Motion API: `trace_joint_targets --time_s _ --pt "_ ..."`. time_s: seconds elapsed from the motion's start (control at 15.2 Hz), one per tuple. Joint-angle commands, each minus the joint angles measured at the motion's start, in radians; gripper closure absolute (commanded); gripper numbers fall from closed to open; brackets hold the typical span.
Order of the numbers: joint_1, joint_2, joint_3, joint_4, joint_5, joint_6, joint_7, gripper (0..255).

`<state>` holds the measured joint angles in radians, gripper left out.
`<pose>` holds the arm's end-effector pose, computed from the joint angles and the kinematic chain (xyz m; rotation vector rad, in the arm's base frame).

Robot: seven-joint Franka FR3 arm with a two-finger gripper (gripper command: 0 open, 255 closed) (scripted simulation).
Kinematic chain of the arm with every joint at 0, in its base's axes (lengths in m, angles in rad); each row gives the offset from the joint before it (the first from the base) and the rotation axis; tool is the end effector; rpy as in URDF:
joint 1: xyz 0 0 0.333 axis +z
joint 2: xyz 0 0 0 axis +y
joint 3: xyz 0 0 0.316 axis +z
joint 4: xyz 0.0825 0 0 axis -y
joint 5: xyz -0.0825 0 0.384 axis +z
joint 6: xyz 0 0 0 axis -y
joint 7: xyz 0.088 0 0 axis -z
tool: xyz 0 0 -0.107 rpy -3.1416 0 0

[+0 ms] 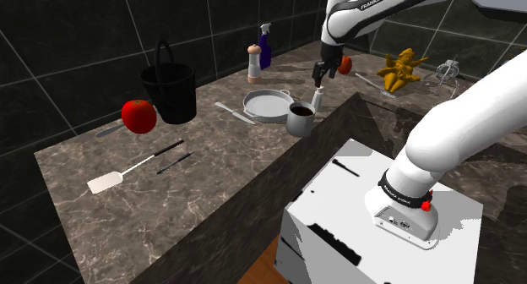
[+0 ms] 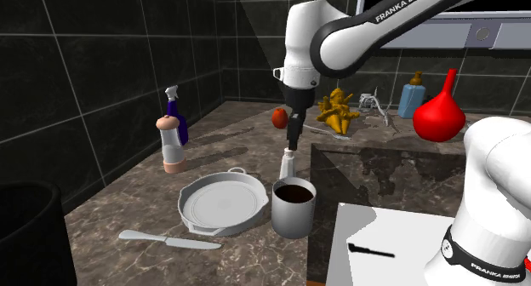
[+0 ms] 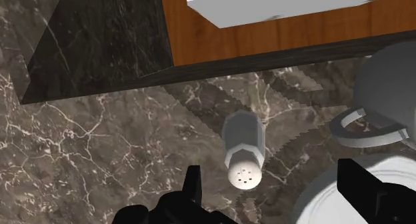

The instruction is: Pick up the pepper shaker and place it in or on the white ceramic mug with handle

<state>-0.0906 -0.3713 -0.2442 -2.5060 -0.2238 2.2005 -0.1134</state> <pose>0.4008 -0.1481 0.4163 3.0310 -0.1231 0.0588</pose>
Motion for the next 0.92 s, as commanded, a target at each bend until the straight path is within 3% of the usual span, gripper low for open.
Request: trace_joint_targets --time_s 0.0,0.46,0.86 --pt "-0.003 0.057 -0.016 0.011 0.002 0.046 -0.009 0" --pt "-0.006 0.129 -0.032 -0.033 0.0 0.163 -0.012 0" --pt "-0.006 0.129 -0.032 -0.033 0.0 0.163 -0.012 0"
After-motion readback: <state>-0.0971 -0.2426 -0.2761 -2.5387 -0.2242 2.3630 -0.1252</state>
